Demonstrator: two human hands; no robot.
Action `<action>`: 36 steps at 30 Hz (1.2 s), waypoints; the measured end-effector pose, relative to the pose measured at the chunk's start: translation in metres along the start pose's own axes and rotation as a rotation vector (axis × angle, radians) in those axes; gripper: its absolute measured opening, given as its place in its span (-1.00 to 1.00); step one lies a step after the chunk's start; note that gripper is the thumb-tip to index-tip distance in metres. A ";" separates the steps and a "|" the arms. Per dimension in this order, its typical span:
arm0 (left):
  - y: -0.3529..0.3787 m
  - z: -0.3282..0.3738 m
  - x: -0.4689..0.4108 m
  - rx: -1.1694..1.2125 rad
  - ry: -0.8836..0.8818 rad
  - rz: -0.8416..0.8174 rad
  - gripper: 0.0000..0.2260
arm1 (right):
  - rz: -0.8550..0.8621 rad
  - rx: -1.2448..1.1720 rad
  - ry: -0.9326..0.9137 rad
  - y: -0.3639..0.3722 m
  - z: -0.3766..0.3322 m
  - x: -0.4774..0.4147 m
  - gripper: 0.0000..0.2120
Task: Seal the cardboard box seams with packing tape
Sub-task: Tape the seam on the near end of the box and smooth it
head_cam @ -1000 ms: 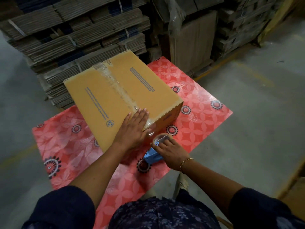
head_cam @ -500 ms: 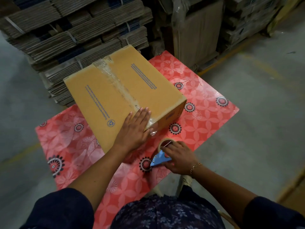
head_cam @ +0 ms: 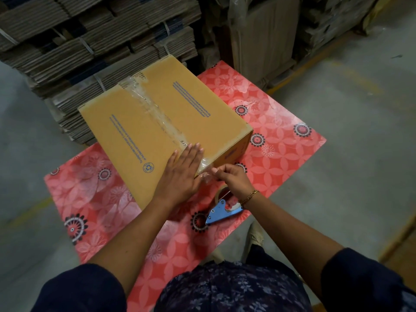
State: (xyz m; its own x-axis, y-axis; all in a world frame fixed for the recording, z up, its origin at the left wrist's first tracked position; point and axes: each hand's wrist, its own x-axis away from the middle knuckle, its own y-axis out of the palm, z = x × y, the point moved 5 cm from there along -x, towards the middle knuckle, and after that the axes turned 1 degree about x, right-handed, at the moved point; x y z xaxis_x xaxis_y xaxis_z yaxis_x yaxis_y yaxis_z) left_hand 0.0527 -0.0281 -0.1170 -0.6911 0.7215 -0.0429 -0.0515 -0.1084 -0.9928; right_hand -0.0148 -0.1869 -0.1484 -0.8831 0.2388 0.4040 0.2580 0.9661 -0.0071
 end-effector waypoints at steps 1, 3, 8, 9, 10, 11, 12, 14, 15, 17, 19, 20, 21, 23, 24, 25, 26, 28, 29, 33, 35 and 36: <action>0.000 0.000 0.000 0.001 0.003 0.004 -0.38 | 0.001 0.008 -0.024 0.000 0.001 0.001 -0.84; 0.000 0.002 0.000 -0.010 0.009 0.016 -0.39 | 0.021 0.006 -0.044 0.000 0.003 0.004 -0.87; -0.013 0.013 0.007 -0.082 0.169 0.205 -0.51 | 0.087 0.021 -0.073 0.004 0.006 0.006 -0.85; -0.016 0.017 0.010 -0.089 0.232 0.260 -0.56 | 0.094 0.021 -0.068 0.005 0.006 0.005 -0.85; -0.018 0.019 0.012 -0.089 0.283 0.293 -0.60 | 0.099 0.010 -0.063 0.005 0.007 0.005 -0.85; -0.020 0.020 0.013 -0.093 0.320 0.304 -0.60 | 0.099 -0.005 -0.061 0.005 0.008 0.004 -0.86; -0.021 0.021 0.015 -0.106 0.347 0.300 -0.58 | 0.099 -0.017 -0.061 0.005 0.009 0.004 -0.85; -0.022 0.023 0.016 -0.133 0.376 0.296 -0.57 | 0.099 -0.019 -0.065 0.004 0.010 0.005 -0.80; -0.021 0.023 0.017 -0.134 0.383 0.302 -0.61 | 0.100 -0.015 -0.066 0.004 0.011 0.004 -0.78; -0.021 0.023 0.019 -0.122 0.392 0.325 -0.70 | 0.105 -0.009 -0.068 0.004 0.012 0.004 -0.75; -0.021 0.022 0.020 -0.109 0.388 0.350 -0.73 | 0.112 -0.004 -0.072 0.004 0.013 0.003 -0.74; -0.021 0.022 0.021 -0.105 0.385 0.356 -0.72 | 0.113 -0.001 -0.076 0.004 0.014 0.003 -0.73; -0.021 0.022 0.022 -0.103 0.386 0.359 -0.70 | 0.113 0.003 -0.077 0.004 0.013 0.003 -0.73; -0.023 0.023 0.022 -0.103 0.390 0.349 -0.72 | 0.112 0.015 -0.079 0.005 0.013 0.002 -0.73; -0.022 0.024 0.021 -0.111 0.391 0.339 -0.76 | 0.111 0.022 -0.082 0.005 0.014 0.001 -0.74; -0.022 0.023 0.020 -0.123 0.389 0.327 -0.80 | 0.110 0.027 -0.083 0.005 0.014 0.000 -0.74; -0.021 0.023 0.019 -0.134 0.383 0.315 -0.83 | 0.110 0.028 -0.083 0.005 0.014 -0.002 -0.74; -0.019 0.022 0.017 -0.158 0.365 0.294 -0.84 | 0.114 0.027 -0.080 0.006 0.016 -0.004 -0.76; -0.018 0.022 0.017 -0.167 0.354 0.288 -0.85 | 0.114 0.031 -0.077 0.007 0.017 -0.006 -0.76; -0.020 0.023 0.015 -0.168 0.308 0.265 -0.83 | 0.109 0.042 -0.082 0.009 0.021 -0.012 -0.78; -0.020 0.023 0.013 -0.166 0.298 0.245 -0.83 | 0.101 0.051 -0.096 0.010 0.021 -0.014 -0.81; -0.021 0.024 0.013 -0.166 0.296 0.237 -0.83 | 0.101 0.068 -0.105 0.010 0.020 -0.014 -0.81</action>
State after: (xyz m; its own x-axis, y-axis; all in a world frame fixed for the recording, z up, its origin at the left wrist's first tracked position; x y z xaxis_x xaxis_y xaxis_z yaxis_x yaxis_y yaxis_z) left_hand 0.0276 -0.0331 -0.0945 -0.4314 0.8580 -0.2788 0.2182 -0.2007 -0.9551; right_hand -0.0079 -0.1786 -0.1726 -0.8911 0.3403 0.3002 0.3233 0.9403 -0.1063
